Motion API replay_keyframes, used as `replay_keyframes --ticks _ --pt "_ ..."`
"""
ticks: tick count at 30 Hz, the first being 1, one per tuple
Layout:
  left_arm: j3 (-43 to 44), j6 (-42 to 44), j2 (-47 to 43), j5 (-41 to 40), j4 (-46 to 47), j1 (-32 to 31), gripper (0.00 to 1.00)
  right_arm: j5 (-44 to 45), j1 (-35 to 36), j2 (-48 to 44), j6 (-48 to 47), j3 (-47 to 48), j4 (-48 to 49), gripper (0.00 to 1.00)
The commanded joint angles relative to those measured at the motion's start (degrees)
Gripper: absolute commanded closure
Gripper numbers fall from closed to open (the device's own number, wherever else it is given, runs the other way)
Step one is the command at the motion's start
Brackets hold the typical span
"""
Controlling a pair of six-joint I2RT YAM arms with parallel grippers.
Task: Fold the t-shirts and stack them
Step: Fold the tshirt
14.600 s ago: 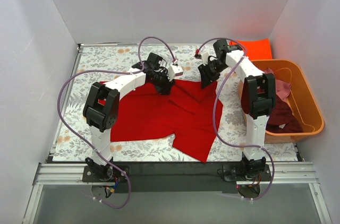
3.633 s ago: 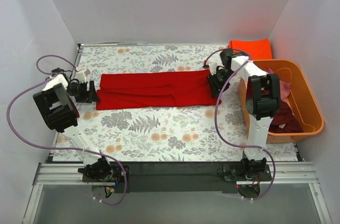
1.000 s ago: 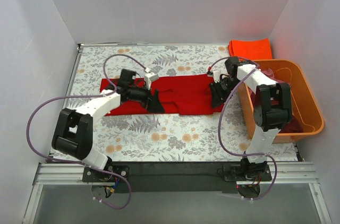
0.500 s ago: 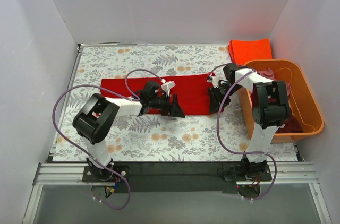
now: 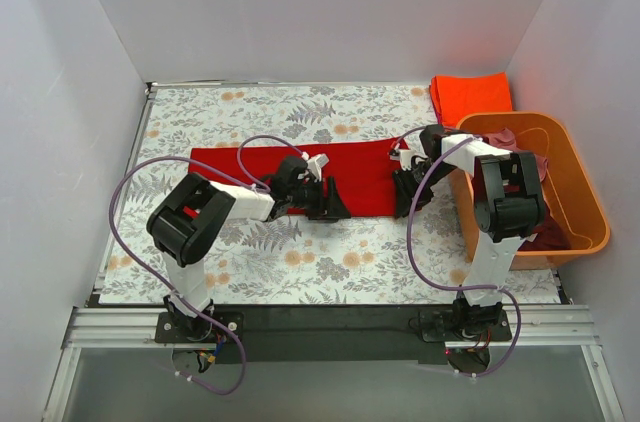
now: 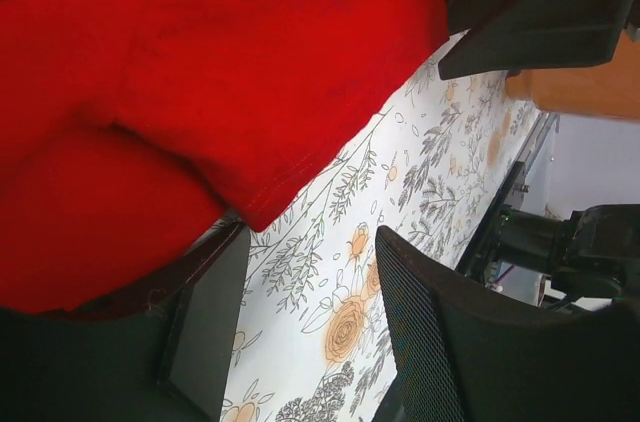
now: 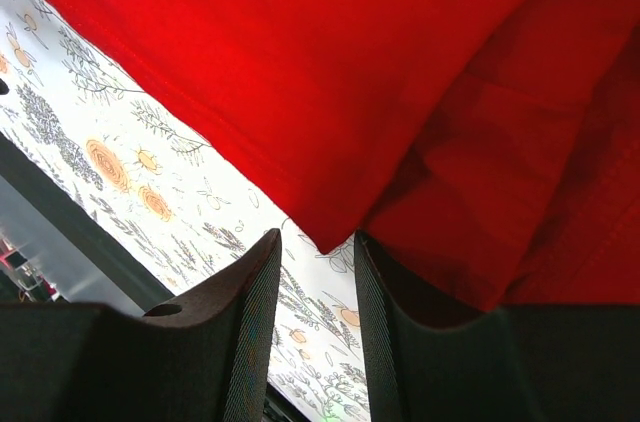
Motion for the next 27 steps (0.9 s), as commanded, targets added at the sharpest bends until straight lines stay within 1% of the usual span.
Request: replay_keyframes --ticks 1,6,9,10,12,15,16,17,19,20,21,23,27 --pt "1.0 -1.2 0.5 -3.1 -0.7 -0.5 0.48 -1.2 -0.1 0.8 0.5 0.0 0.9 0.59" --pt "1.9 -2.5 2.2 -4.0 -0.4 -0.8 0.48 -1.7 -0.1 1.2 0.8 0.8 1.1 0.6" --pt "2.6 -2.5 2.5 -4.2 -0.5 -0.8 0.51 -1.7 -0.1 0.9 0.7 0.9 1.1 0.65" --pt "2.9 -2.5 2.6 -4.2 -0.8 -0.8 0.54 -1.6 -0.2 0.9 0.7 0.9 1.0 0.7" --pt "3.3 -2.5 2.6 -4.2 -1.1 -0.8 0.57 -1.6 -0.1 0.9 0.6 1.1 1.0 0.76" --pt "3.8 -2.4 2.4 -3.8 -1.6 -0.8 0.63 -2.1 -0.2 1.2 1.0 1.6 0.9 0.95" --pt "3.8 -2.4 2.2 -3.3 -2.0 -0.8 0.64 -2.3 -0.2 1.0 1.1 1.7 0.9 0.99" --pt "3.7 -2.3 1.5 -3.0 -2.1 -0.8 0.69 -2.6 -0.1 0.9 1.2 1.8 0.8 0.99" --pt "3.6 -2.0 0.4 -3.0 -2.8 -0.8 0.74 -3.0 -0.2 0.3 1.1 1.9 0.9 0.99" --pt "3.7 -2.0 -0.5 -3.0 -3.2 -0.8 0.79 -3.5 -0.1 0.0 1.1 1.9 0.9 0.99" --pt "3.7 -1.6 -1.0 -2.9 -3.5 -0.8 0.89 -4.0 -0.1 -0.2 0.8 1.9 0.9 0.99" --pt "4.5 -1.3 -1.6 -2.9 -4.5 -0.8 1.0 -4.9 -0.1 -1.1 0.8 2.0 0.9 0.99" --pt "6.5 -0.8 -2.7 -1.9 -6.1 -0.8 1.0 -5.8 -0.2 -2.2 0.6 2.8 0.9 0.99"
